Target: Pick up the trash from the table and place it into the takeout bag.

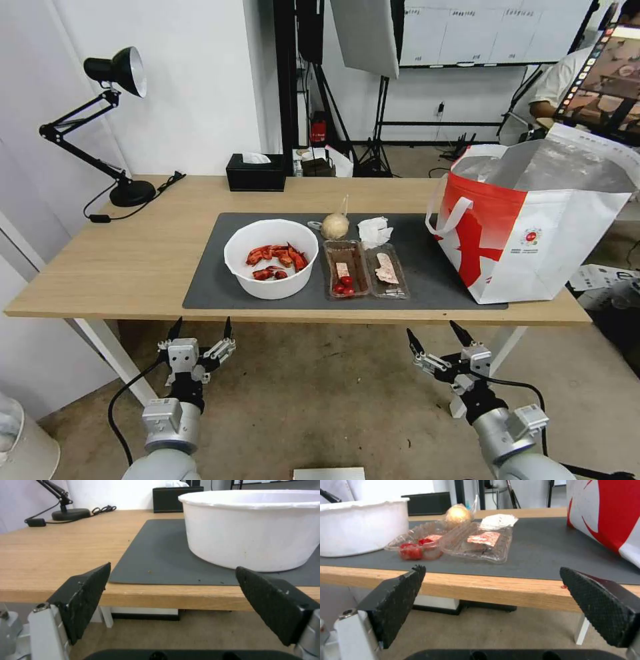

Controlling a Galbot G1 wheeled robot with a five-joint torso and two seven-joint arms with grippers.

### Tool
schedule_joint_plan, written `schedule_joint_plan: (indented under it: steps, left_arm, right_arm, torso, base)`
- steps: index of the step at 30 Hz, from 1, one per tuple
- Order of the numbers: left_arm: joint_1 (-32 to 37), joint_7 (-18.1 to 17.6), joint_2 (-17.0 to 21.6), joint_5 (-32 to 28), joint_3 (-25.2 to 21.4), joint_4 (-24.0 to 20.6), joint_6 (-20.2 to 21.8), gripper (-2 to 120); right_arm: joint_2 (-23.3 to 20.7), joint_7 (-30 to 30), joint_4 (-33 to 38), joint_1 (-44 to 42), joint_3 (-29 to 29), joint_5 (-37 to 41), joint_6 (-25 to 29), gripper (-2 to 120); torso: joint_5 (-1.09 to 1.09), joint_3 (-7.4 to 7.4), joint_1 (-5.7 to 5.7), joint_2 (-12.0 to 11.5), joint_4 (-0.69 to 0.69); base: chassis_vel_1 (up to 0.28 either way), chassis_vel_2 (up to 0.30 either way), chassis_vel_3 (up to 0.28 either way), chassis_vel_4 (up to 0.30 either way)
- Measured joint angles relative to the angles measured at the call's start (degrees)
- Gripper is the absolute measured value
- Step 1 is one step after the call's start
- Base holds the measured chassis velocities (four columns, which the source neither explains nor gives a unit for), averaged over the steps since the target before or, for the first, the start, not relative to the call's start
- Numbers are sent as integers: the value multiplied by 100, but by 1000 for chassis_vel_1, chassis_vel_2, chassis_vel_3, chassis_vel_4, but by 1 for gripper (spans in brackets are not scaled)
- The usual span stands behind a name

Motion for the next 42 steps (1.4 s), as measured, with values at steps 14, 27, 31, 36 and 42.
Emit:
schedule_joint_plan:
  steps: [14, 27, 31, 36, 42]
  left_arm:
    - [0, 0, 0, 0, 0, 0, 0, 100]
    - [221, 248, -357, -276, -515, -647, 1211, 100]
    - [345, 385, -556, -429, -800, -1006, 1881, 100]
    - [461, 515, -742, -572, -1067, -1343, 2510, 100]
    - [604, 670, -977, -751, -1398, -1755, 3288, 100]
  right_arm:
    - [0, 0, 0, 0, 0, 0, 0, 100]
    - [-201, 64, 383, 416, 149, 175, -1154, 100]
    - [-318, 103, 608, 655, 232, 280, -1823, 100]
    - [-421, 141, 808, 869, 309, 373, -2416, 100]
    - [-525, -14, 1270, 1258, 450, 635, -2684, 100]
  torso:
    - [0, 0, 0, 0, 0]
    - [0, 0, 0, 0, 1]
    - [1, 0, 0, 0, 0]
    - [0, 0, 0, 0, 0]
    - [0, 0, 0, 0, 1]
  base:
    - [0, 0, 0, 0]
    - [0, 0, 0, 0]
    - [0, 0, 0, 0]
    - [0, 0, 0, 0]
    - [0, 0, 0, 0]
